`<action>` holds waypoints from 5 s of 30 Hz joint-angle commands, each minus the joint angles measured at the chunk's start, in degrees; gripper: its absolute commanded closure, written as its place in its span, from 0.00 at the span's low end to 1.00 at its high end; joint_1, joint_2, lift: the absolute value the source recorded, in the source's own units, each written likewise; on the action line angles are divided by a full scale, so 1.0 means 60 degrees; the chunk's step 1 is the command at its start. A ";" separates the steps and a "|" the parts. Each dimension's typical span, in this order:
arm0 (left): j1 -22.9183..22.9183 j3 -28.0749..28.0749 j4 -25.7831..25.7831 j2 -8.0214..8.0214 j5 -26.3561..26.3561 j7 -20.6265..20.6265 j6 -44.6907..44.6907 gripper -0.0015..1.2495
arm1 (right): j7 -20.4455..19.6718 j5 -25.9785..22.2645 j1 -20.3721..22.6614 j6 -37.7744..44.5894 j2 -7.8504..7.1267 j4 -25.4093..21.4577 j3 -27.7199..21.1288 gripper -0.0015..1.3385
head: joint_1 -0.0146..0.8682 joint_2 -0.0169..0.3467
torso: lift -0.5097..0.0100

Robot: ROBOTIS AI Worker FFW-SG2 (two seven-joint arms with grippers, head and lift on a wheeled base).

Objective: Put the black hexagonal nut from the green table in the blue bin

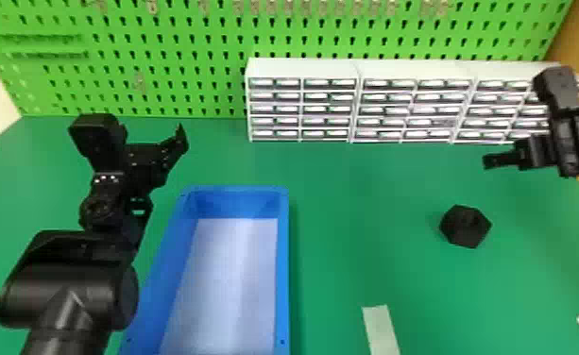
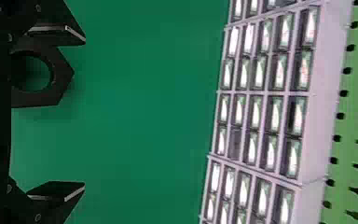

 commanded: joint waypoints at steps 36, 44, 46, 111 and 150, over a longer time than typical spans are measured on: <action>-0.0087 -0.0037 -0.0324 0.0000 0.0006 -0.0081 -0.0015 0.18 | 0.1012 0.2236 -0.1271 -0.2353 0.1352 0.5291 0.0596 0.17 | 0.79 0.19 | 0.80; -0.0087 -0.0081 -0.0339 0.0000 0.0050 -0.0081 -0.0044 0.18 | 0.0646 0.2632 -0.1169 -0.2983 0.1616 0.5760 0.0010 0.20 | 0.79 0.19 | 0.80; -0.0101 -0.0081 -0.0353 0.0000 0.0079 -0.0081 -0.0073 0.18 | 0.0573 0.2646 -0.1110 -0.3114 0.1660 0.5833 -0.0107 0.20 | 0.79 0.19 | 0.80; 0.0397 0.0461 0.0438 0.0000 -0.0360 -0.0096 -0.0732 0.18 | 0.0529 0.2690 -0.0554 -0.0873 0.1645 0.0398 -0.0166 0.83 | 0.79 0.19 | 0.80; 0.1070 0.0754 0.0819 0.0015 -0.0331 -0.0169 -0.1641 0.18 | 0.0529 0.0200 0.0135 -0.0331 0.3139 -0.4172 0.2237 0.83 | 0.79 0.19 | 0.80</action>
